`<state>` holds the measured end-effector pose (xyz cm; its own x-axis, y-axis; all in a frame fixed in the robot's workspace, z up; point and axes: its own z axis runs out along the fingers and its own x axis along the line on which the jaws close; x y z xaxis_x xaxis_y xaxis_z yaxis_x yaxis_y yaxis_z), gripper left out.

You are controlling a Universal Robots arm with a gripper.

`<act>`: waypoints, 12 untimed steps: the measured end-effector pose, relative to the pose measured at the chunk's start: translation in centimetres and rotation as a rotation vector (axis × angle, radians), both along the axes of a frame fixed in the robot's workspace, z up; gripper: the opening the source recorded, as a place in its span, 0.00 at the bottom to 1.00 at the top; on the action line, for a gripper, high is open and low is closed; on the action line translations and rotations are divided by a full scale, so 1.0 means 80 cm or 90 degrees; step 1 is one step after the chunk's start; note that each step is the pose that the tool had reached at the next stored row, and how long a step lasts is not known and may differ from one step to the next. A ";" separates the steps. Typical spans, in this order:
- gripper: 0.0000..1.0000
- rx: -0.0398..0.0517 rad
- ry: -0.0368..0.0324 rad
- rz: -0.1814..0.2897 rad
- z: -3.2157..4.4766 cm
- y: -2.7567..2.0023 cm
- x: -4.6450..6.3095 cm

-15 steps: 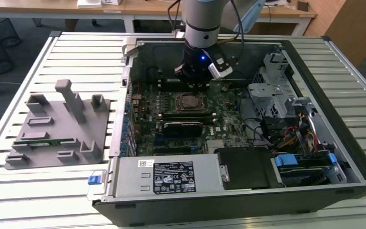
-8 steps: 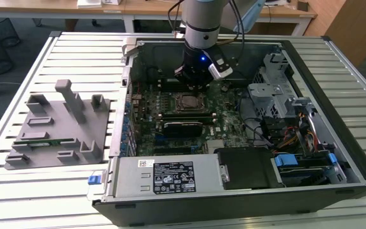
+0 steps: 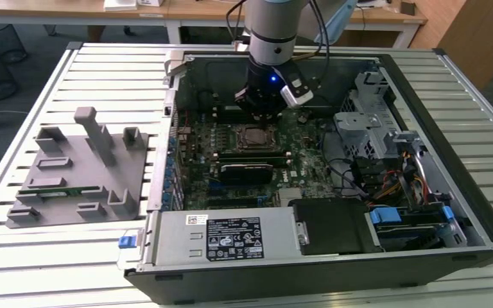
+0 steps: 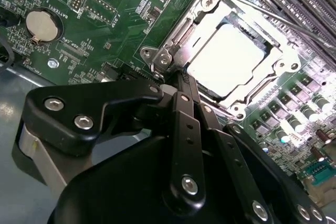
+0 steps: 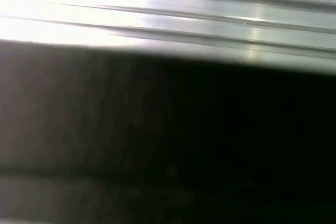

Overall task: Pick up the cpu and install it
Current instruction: 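Install the first cpu locking lever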

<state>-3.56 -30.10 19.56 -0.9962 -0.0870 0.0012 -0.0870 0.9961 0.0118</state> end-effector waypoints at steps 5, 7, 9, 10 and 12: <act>0.11 0.0117 0.0013 0.000 0.0050 0.0007 0.001; 0.11 0.0139 0.0020 0.000 0.0089 0.0006 0.000; 0.11 0.0149 0.0026 0.000 0.0125 0.0006 0.000; 0.11 0.0153 0.0030 0.000 0.0127 0.0005 0.001; 0.11 0.0152 0.0032 0.000 0.0127 -0.0008 0.001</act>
<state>-3.49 -30.17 20.57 -0.9962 -0.0872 0.0041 -0.0870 0.9956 0.0360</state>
